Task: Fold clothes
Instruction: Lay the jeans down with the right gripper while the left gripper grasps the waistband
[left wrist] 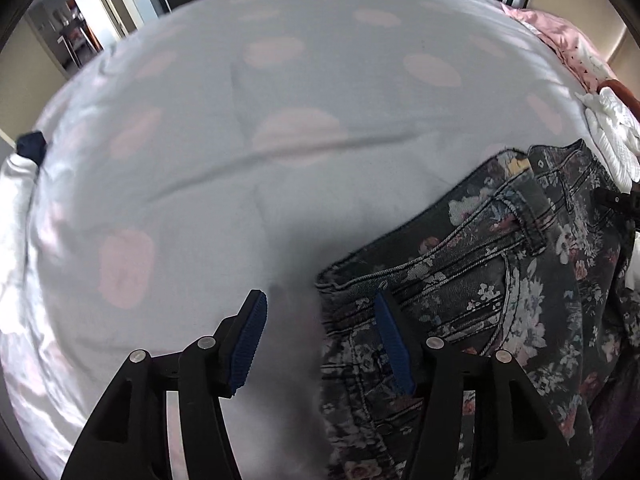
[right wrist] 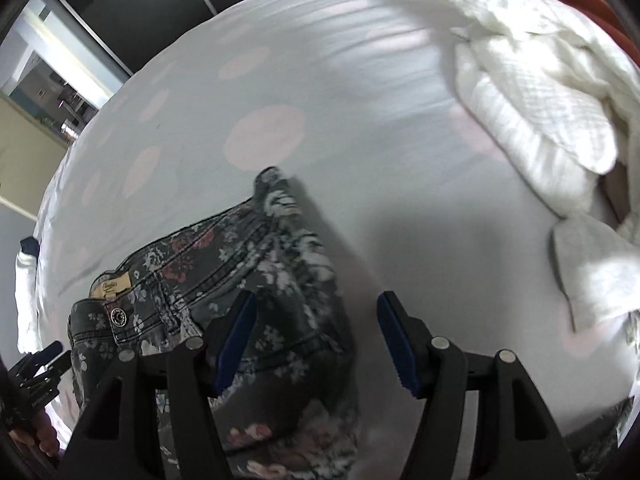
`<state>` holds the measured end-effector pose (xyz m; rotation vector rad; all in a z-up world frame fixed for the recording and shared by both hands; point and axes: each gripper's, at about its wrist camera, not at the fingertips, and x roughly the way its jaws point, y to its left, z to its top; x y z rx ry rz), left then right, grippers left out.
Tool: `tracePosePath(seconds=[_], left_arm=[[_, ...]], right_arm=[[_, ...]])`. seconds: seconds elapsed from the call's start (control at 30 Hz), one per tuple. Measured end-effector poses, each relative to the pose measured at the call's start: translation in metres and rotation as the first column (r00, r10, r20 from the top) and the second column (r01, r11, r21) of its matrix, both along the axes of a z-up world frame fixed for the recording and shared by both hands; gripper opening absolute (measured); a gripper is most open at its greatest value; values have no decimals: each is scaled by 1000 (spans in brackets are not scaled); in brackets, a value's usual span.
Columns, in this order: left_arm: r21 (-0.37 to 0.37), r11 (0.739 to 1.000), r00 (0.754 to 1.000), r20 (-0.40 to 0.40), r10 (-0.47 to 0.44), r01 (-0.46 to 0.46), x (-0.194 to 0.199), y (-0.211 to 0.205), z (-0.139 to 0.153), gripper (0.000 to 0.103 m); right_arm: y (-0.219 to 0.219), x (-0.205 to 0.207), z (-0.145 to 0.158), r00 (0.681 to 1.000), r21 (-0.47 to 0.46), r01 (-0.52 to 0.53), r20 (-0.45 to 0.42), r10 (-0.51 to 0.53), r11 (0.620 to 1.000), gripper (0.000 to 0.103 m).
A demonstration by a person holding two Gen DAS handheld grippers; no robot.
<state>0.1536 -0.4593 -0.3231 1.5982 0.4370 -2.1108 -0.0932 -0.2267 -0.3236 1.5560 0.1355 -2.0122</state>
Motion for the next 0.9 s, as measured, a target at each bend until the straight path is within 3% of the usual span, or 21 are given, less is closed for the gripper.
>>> tracePosePath(seconds=[0.2, 0.27, 0.33, 0.37, 0.4, 0.43, 0.5, 0.67, 0.9], left_arm=[[13, 1000, 1000, 10, 14, -15, -3, 6, -8, 58], [30, 999, 1000, 9, 28, -28, -3, 7, -10, 55], [38, 999, 1000, -2, 18, -17, -5, 14, -7, 35], [6, 1000, 1000, 3, -2, 2, -6, 23, -6, 35], [-42, 999, 1000, 15, -27, 28, -9, 32, -4, 32], [-88, 995, 998, 27, -52, 54, -11, 42, -2, 18], [-149, 984, 995, 38, -97, 102, -13, 62, 3, 4], [-262, 960, 994, -7, -107, 102, -5, 88, 32, 0], [-364, 928, 989, -145, 23, -75, 38, 80, 96, 0]], right_arm=[[-2, -4, -9, 1000, 28, -9, 0, 9, 1000, 62], [4, -6, -10, 1000, 24, 19, 2, -19, 1000, 57], [10, -7, -10, 999, 29, 51, -1, -51, 998, 43], [12, -7, -10, 998, 24, 59, 2, -59, 998, 39], [16, -7, -9, 998, 11, 62, 7, -62, 998, 28], [19, -6, -8, 998, 2, 62, 8, -62, 998, 22], [25, -4, -5, 998, -15, 61, 2, -61, 998, 16], [35, 4, 15, 994, -21, 50, -97, -52, 999, 9], [32, 39, 65, 948, 11, 0, -319, 3, 1000, 7]])
